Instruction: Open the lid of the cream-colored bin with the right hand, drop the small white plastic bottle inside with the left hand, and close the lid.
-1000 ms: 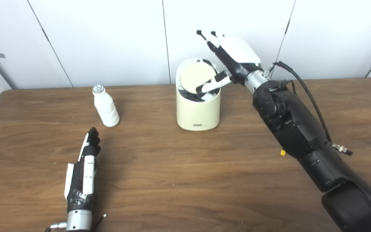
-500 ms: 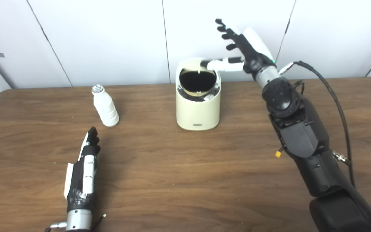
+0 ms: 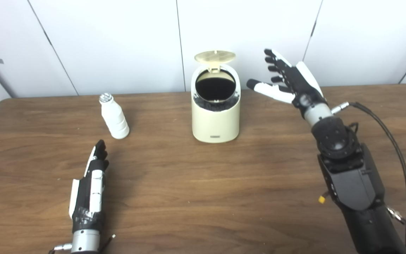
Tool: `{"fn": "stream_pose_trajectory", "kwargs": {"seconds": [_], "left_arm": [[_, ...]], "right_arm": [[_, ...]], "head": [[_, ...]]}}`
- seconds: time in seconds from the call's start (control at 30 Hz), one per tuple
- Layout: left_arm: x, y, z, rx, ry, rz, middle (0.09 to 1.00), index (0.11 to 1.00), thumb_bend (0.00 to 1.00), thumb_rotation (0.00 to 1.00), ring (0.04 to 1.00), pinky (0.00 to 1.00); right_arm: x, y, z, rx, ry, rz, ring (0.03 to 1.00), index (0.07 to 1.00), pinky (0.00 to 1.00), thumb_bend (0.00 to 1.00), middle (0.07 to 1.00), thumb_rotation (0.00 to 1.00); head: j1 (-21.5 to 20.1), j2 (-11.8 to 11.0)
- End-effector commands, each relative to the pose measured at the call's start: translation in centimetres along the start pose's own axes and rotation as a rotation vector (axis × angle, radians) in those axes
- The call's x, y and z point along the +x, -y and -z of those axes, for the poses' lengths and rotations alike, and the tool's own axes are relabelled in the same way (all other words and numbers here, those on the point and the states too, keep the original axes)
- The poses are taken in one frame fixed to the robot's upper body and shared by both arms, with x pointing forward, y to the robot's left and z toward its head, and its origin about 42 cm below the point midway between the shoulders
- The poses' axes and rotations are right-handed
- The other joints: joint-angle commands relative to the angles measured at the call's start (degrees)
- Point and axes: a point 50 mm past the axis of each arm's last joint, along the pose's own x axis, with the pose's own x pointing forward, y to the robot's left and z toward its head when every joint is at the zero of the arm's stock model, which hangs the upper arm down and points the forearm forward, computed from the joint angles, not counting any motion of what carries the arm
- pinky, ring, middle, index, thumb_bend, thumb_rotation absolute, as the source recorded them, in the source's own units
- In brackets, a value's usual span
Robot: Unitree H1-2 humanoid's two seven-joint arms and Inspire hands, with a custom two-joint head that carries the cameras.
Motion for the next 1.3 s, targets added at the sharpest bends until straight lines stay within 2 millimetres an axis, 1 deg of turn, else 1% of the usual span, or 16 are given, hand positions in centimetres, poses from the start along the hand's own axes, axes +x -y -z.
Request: {"fn": "stream_pose_trajectory", "kwargs": {"seconds": [0.0,0.03,0.07,0.1,0.13,0.2,0.27,0.3,0.37,0.43,0.5,0.63,0.73,0.87,1.1,1.27], "left_arm": [[-0.6,0.3,1.1,-0.016,-0.039,-0.006,0.989,0.981,0.58,0.99,1.000,1.00],[-0.6,0.2,1.0,-0.013,-0.038,-0.004,0.989,0.981,0.58,0.99,1.000,1.00],[-0.5,0.1,1.0,-0.011,-0.037,-0.001,0.991,0.982,0.58,0.99,1.000,1.00],[-0.5,0.1,0.9,-0.015,-0.038,0.002,0.992,0.985,0.57,1.00,1.000,1.00],[-0.5,0.0,0.8,-0.020,-0.039,0.006,0.995,0.988,0.57,1.00,1.000,1.00],[-0.4,-0.2,0.7,-0.028,-0.040,0.011,0.999,0.997,0.55,1.00,1.000,1.00],[-0.3,-0.4,0.6,-0.030,-0.040,0.015,1.000,1.000,0.53,1.00,1.000,1.00],[-0.3,-0.5,0.5,-0.026,-0.044,0.012,1.000,1.000,0.53,1.00,1.000,1.00],[-0.3,-0.6,0.4,-0.021,-0.050,0.010,1.000,1.000,0.54,1.00,1.000,1.00],[-0.3,-0.6,0.3,-0.009,-0.051,0.010,1.000,0.998,0.55,1.00,1.000,1.00],[-0.3,-0.6,0.1,-0.006,-0.052,0.007,0.999,0.996,0.55,1.00,1.000,1.00],[-0.2,-0.6,0.1,-0.012,-0.050,0.005,0.998,0.990,0.53,1.00,1.000,1.00],[-0.2,-0.6,0.1,-0.018,-0.055,0.007,1.000,0.993,0.53,1.00,1.000,1.00],[-0.2,-0.5,0.0,-0.013,-0.052,0.000,1.000,0.992,0.52,1.00,1.000,1.00],[-0.4,-0.4,0.1,-0.016,-0.051,-0.001,1.000,0.995,0.52,0.99,1.000,1.00],[-0.6,-0.2,0.3,-0.004,-0.038,0.013,0.999,0.987,0.50,0.98,1.000,1.00]], "right_arm": [[-0.5,1.6,-1.6,-0.001,0.083,0.036,0.892,0.942,0.84,0.61,0.921,0.69],[-1.2,1.6,-1.3,0.003,0.084,0.031,0.893,0.943,0.84,0.61,0.921,0.70],[-1.9,1.6,-0.9,0.013,0.086,0.024,0.897,0.949,0.85,0.60,0.925,0.72],[-2.7,1.6,-0.4,0.029,0.088,0.020,0.907,0.956,0.85,0.58,0.934,0.77],[-3.5,1.6,0.0,0.056,0.088,0.016,0.913,0.957,0.86,0.57,0.939,0.78],[-5.1,1.3,0.9,0.178,0.076,0.002,0.948,0.962,0.91,0.57,0.960,0.81],[-6.2,1.1,1.4,0.270,0.066,-0.004,0.973,0.965,0.98,0.59,0.975,0.85],[-7.1,1.0,2.0,0.304,0.059,0.003,0.978,0.965,0.99,0.60,0.977,0.86],[-8.2,0.7,2.8,0.352,0.053,0.018,0.992,0.966,1.00,0.67,0.980,0.93],[-9.5,0.4,4.3,0.418,0.049,0.041,0.994,0.964,1.00,0.71,0.979,0.94],[-10.3,0.1,5.2,0.453,0.047,0.058,0.996,0.964,1.00,0.73,0.981,0.95],[-11.9,-0.5,7.3,0.530,0.038,0.082,1.000,0.977,1.00,0.71,0.992,0.98],[-12.7,-1.0,8.7,0.570,0.037,0.102,1.000,0.981,1.00,0.68,0.995,1.00],[-13.1,-1.5,9.7,0.586,0.042,0.119,1.000,0.979,1.00,0.68,0.984,1.00],[-13.4,-2.1,10.2,0.597,0.030,0.136,0.999,0.974,1.00,0.67,0.980,1.00],[-13.7,-2.2,10.9,0.596,0.024,0.147,0.996,0.974,1.00,0.62,0.976,1.00]], "head": [[0.0,0.1],[-0.2,0.2],[-0.3,0.3],[-0.3,0.4],[-0.5,0.5],[-0.7,0.7],[-0.9,0.8],[-1.2,0.9],[-1.3,1.0],[-1.4,1.1],[-1.4,1.2],[-1.2,1.3],[-1.0,1.4],[-1.0,1.4],[2.6,0.8],[5.8,0.1]]}}
